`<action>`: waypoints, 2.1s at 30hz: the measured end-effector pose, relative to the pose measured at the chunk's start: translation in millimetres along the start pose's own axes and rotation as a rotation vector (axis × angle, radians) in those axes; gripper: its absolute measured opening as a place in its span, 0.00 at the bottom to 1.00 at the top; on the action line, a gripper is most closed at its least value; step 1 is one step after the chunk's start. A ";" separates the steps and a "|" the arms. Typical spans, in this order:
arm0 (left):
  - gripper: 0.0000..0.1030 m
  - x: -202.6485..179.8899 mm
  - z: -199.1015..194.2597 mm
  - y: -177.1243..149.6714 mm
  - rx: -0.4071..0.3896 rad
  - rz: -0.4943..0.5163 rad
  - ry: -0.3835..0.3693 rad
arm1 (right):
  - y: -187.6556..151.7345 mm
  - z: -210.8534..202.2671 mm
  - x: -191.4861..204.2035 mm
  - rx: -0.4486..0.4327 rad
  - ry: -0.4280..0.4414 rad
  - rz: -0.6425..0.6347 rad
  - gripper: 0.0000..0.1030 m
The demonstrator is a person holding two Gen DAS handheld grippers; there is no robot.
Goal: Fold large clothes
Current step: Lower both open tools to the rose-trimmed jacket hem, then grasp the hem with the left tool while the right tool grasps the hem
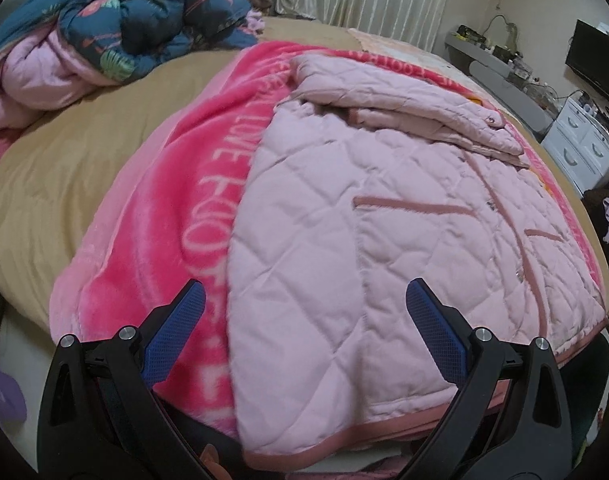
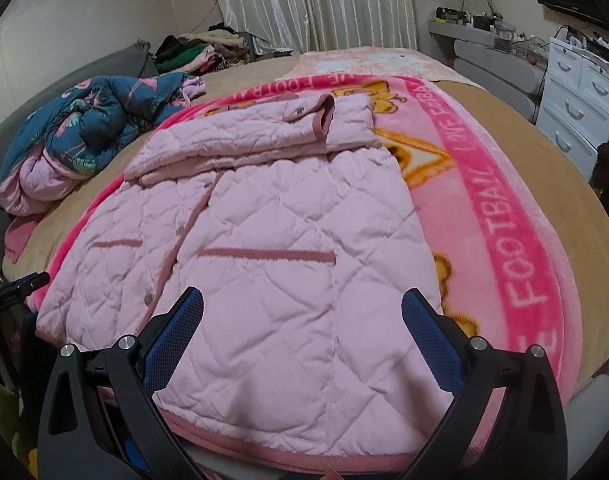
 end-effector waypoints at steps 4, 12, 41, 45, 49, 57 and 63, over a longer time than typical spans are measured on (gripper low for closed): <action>0.91 13.0 2.7 -9.4 0.027 -0.013 -0.004 | -10.3 2.4 -5.3 0.024 -0.013 -0.001 0.96; 0.91 26.7 3.7 -31.1 0.092 -0.042 -0.074 | -27.2 -1.1 -15.7 0.049 -0.019 0.011 0.96; 0.45 -1.2 27.2 -54.6 0.153 -0.042 -0.192 | -64.5 0.8 -51.9 0.254 0.013 0.092 0.96; 0.19 2.8 20.7 -49.4 0.125 -0.063 -0.202 | -66.7 13.5 -58.0 0.308 0.081 0.153 0.96; 0.15 -0.9 10.5 -42.6 0.095 -0.049 -0.224 | -69.4 24.5 -57.9 0.353 0.105 0.164 0.93; 0.12 -12.0 -5.1 -25.6 0.036 -0.019 -0.253 | -79.2 25.4 -66.6 0.362 0.167 0.191 0.76; 0.12 -14.5 -17.1 -12.8 -0.009 -0.020 -0.284 | -77.2 2.1 -65.6 0.219 0.202 0.211 0.24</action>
Point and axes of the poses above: each gripper's, at about its wrist camera, not at the fingertips, and z roughly the way its jaws point, x to its left, y to its top, the point moved 2 cm from there along z, roughly the way its jaws point, and after that the axes turned 4 degrees about -z, right-handed, at the moved point
